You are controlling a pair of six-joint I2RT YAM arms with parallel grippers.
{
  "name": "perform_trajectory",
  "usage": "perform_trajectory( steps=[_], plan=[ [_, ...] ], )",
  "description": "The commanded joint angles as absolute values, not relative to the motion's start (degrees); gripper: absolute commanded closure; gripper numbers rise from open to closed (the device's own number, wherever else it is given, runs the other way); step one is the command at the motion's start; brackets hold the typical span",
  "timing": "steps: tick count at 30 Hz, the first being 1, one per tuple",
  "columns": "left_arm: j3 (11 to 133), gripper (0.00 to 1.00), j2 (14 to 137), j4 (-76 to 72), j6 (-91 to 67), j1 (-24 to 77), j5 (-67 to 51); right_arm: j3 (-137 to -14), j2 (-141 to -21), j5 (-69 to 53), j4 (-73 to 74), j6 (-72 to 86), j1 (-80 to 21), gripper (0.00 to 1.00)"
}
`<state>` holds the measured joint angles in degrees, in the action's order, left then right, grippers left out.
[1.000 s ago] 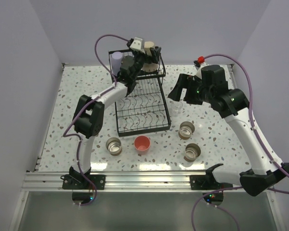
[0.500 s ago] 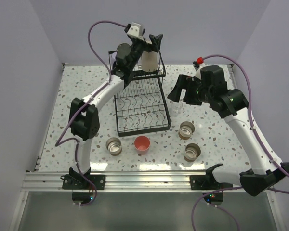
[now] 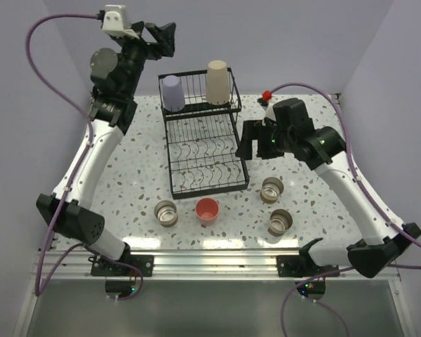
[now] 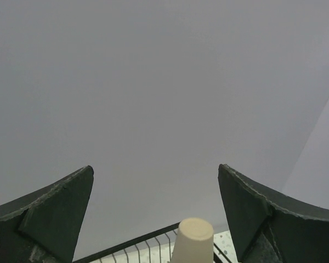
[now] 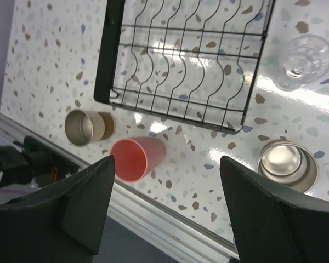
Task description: Load the cups into the dish rack
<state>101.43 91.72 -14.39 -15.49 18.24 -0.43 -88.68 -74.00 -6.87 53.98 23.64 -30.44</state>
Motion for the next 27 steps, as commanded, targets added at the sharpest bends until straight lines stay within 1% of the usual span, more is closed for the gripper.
perform_trajectory(
  steps=[1, 5, 8, 13, 17, 20, 25, 27],
  plan=[
    [96.78, 0.02, 86.06, -3.27, -17.14, 17.05, 2.81, -90.79, -78.03, -6.94, 56.95, 18.38, -36.01, 0.20],
    [83.54, 0.02, 75.97, -4.04, -15.56, 16.87, 2.81, -92.02, -83.21, -6.77, 59.93, 16.35, -40.60, 0.20],
    [77.72, 0.02, 70.69, -1.16, -17.40, 16.79, 2.64, -89.92, -85.86, -7.47, 60.73, 15.21, -42.97, 0.22],
    [71.91, 0.04, 65.93, 8.25, -22.14, 16.79, 3.16, -87.28, -88.50, -8.35, 60.12, 14.42, -46.31, 0.23],
    [65.50, 0.04, 60.05, 11.24, -23.20, 16.79, 2.46, -86.84, -90.00, -8.44, 59.59, 13.89, -49.04, 0.23],
    [62.59, 0.04, 56.62, 13.88, -23.03, 16.79, 1.94, -86.31, -91.84, -6.42, 59.59, 13.89, -51.24, 0.24],
    [59.51, 0.04, 52.56, 19.06, -22.50, 16.79, 1.14, -83.41, -92.99, -5.89, 56.26, 15.73, -51.94, 0.25],
    [58.62, 0.04, 50.72, 20.56, -22.41, 16.79, 1.14, -81.31, -93.69, -6.68, 53.97, 16.34, -52.12, 0.27]
  ],
)
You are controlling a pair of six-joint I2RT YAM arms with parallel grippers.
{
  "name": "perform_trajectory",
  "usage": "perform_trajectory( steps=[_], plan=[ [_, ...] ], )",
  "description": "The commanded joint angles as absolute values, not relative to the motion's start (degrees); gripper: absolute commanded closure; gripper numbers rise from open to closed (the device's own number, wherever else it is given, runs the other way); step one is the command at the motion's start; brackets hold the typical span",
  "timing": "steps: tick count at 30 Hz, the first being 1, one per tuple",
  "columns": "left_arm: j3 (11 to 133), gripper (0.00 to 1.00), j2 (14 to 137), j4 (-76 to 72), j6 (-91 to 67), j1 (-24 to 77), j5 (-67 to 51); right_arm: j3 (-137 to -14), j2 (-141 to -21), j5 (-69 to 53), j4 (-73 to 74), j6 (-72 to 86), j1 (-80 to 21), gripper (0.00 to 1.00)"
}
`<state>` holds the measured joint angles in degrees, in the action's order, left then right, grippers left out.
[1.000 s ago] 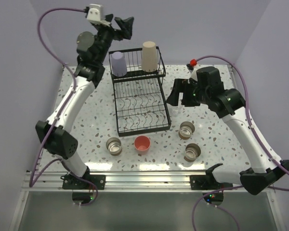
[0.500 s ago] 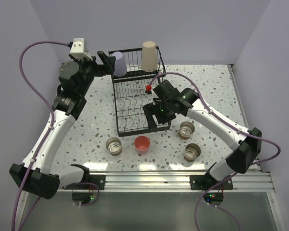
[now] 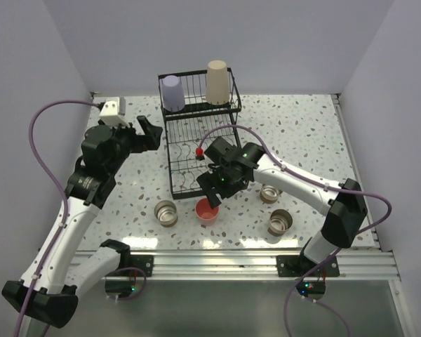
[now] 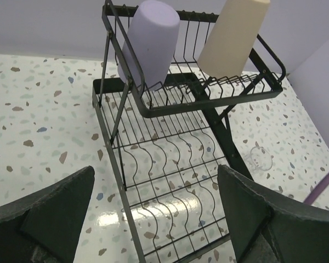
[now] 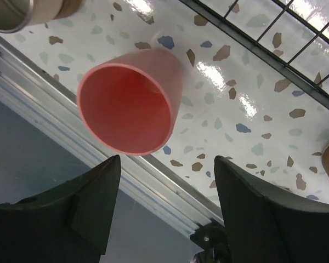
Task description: Load the cups into the dish rack
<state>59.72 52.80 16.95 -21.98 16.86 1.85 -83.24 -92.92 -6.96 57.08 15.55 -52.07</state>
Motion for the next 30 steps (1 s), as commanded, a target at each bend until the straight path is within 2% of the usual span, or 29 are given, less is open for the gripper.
perform_trajectory(
  steps=[1, 5, 8, 15, 16, 17, 20, 22, 26, 28, 30],
  plan=[
    [58.36, 0.04, 50.19, 21.96, -22.24, 16.79, 1.23, -80.78, -94.04, -6.77, 53.36, 16.87, -52.29, 0.28],
    [57.48, 0.04, 47.38, 24.25, -22.67, 16.79, 1.06, -79.11, -95.36, -6.33, 49.93, 18.28, -52.65, 0.33],
    [57.57, 0.04, 46.06, 26.10, -22.94, 16.79, 0.70, -78.58, -95.89, -5.80, 48.26, 19.51, -52.65, 0.42],
    [58.18, 0.05, 44.30, 29.70, -23.73, 16.79, -1.58, -76.29, -96.59, -3.87, 45.71, 21.80, -52.91, 0.78],
    [58.97, 0.05, 44.30, 30.93, -23.73, 16.79, -2.02, -75.33, -96.50, -3.87, 45.01, 22.41, -52.91, 0.87],
    [59.50, 0.05, 44.21, 31.63, -23.73, 16.70, -2.02, -74.80, -96.24, -4.04, 44.57, 22.85, -52.91, 0.90],
    [61.52, 0.05, 43.86, 34.62, -24.17, 16.70, -1.41, -73.22, -95.54, -4.22, 43.16, 23.82, -53.00, 0.94],
    [62.66, 0.05, 43.16, 36.47, -24.87, 16.79, -1.14, -72.86, -95.10, -3.87, 43.07, 23.82, -53.09, 1.00],
    [62.23, 0.06, 41.75, 37.88, -29.78, 16.79, -3.16, -73.12, -93.08, -0.10, 44.29, 23.20, -53.09, 1.00],
    [61.26, 0.00, 41.31, 38.32, -32.07, 16.79, -5.88, -73.91, -92.20, 2.36, 46.48, 22.41, -53.09, 1.00],
    [61.26, 0.00, 41.40, 39.72, -36.81, 16.79, -7.72, -74.88, -90.36, 5.17, 48.60, 21.80, -53.09, 1.00]
  ],
)
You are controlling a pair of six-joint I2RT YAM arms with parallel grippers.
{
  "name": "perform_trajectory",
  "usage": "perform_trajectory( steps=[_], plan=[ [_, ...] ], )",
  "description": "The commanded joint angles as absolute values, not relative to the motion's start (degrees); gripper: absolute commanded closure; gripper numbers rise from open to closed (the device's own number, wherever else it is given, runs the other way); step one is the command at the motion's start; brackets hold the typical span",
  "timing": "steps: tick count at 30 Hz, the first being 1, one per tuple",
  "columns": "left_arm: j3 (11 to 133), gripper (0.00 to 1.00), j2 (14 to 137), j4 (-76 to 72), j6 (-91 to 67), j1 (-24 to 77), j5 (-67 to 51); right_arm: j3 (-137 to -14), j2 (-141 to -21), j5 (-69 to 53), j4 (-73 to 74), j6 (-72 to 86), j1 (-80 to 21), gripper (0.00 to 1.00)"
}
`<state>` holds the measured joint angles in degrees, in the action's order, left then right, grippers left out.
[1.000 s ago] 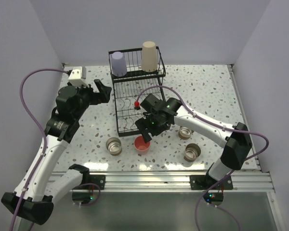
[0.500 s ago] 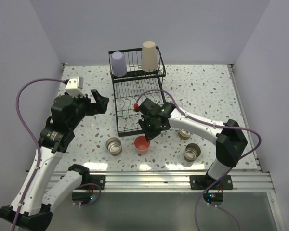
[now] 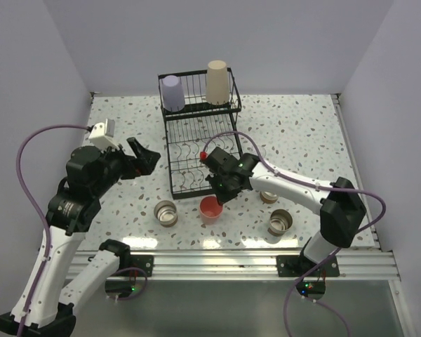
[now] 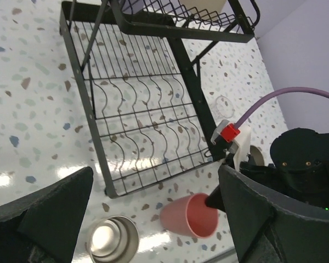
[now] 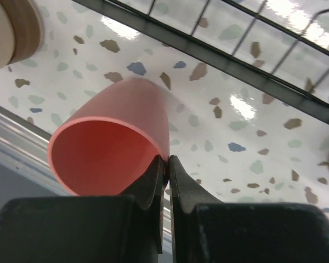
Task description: Load the cups into the dish rack
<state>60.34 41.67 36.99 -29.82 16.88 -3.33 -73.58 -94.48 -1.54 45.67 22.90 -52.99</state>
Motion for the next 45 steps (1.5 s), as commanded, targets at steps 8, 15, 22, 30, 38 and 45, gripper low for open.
perform_trajectory(
  steps=[8, 15, 22, 30, 38, 45],
  plan=[
    [68.63, 0.00, 45.17, 49.65, -39.90, 16.79, -9.67, -72.60, -82.01, 8.70, 50.79, 24.87, -53.09, 1.00],
    [62.42, 0.00, 38.60, 40.48, -47.54, 16.70, -10.54, -72.60, -73.31, 9.23, 55.19, 31.10, -53.00, 1.00],
    [58.70, 0.00, 40.07, 33.40, -49.14, 16.79, -24.14, -71.74, -62.59, 9.58, 49.96, 45.95, -53.00, 1.00],
    [56.70, 0.00, 41.75, 19.80, -57.46, 16.79, -35.93, -54.35, -46.07, 5.97, 20.86, 63.62, -53.00, 1.00],
    [37.90, 0.00, 36.65, -25.00, -89.72, 16.61, -34.99, -44.48, -45.96, -1.56, -9.73, 72.06, -48.44, 1.00],
    [43.77, 0.00, 42.10, -18.80, -80.68, 16.61, -34.11, -39.90, -54.83, -14.14, -38.36, 85.68, -39.03, 1.00]
  ],
)
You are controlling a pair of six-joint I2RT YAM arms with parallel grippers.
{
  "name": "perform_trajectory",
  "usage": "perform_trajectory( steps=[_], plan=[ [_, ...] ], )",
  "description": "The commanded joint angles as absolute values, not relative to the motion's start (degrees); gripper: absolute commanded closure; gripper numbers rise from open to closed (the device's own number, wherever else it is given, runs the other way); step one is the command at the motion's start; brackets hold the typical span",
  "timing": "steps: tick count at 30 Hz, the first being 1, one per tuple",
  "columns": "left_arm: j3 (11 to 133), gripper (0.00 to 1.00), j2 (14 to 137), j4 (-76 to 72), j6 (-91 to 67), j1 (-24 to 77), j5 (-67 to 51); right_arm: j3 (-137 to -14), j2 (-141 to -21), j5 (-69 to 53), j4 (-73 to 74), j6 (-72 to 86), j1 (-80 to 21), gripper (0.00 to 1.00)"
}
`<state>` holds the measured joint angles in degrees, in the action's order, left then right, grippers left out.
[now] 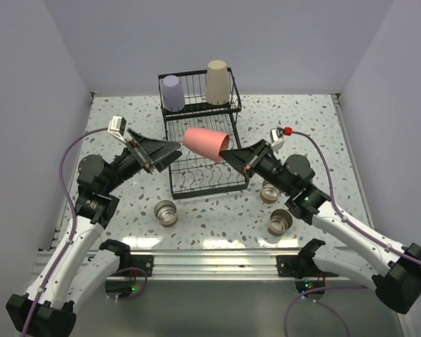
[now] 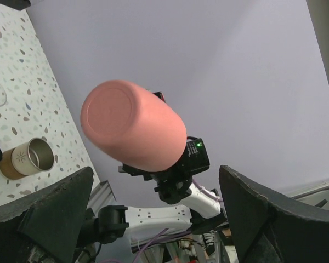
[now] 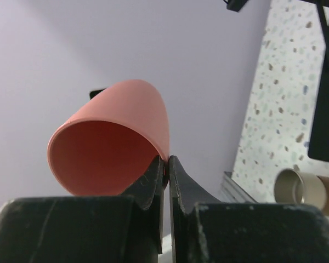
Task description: Load the cups into the dish rack
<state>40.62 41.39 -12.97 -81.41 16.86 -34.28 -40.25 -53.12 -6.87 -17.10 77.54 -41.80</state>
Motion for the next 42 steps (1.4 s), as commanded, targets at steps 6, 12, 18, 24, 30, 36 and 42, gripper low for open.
perform_trajectory(
  steps=[6, 12, 18, 24, 30, 36, 42],
  plan=[
    [45.52, 0.00, 43.51, -17.24, -79.37, 16.61, -31.04, -41.57, -59.59, -18.36, -47.02, 89.47, -38.50, 1.00],
    [45.18, 0.00, 41.58, -15.03, -77.52, 16.70, -25.07, -42.89, -58.80, -20.04, -44.57, 88.07, -38.58, 1.00],
    [47.46, 0.00, 42.97, -16.44, -75.68, 17.31, -24.26, -44.82, -59.14, -20.30, -41.39, 85.52, -38.58, 1.00],
    [49.83, 0.00, 46.40, -17.22, -71.99, 24.16, -20.14, -48.95, -62.13, -20.92, -39.74, 84.20, -38.76, 1.00],
    [50.97, 0.00, 49.30, -23.37, -71.46, 27.42, -18.02, -50.89, -64.51, -21.27, -38.76, 83.50, -39.11, 1.00],
    [53.44, 0.00, 48.08, -22.68, -69.26, 27.60, -15.92, -48.34, -66.87, -19.16, -45.41, 87.88, -39.02, 1.00],
    [52.65, 0.00, 45.70, -20.39, -67.59, 27.60, -14.76, -52.20, -71.10, -20.13, -46.41, 88.59, -39.02, 1.00]
  ],
)
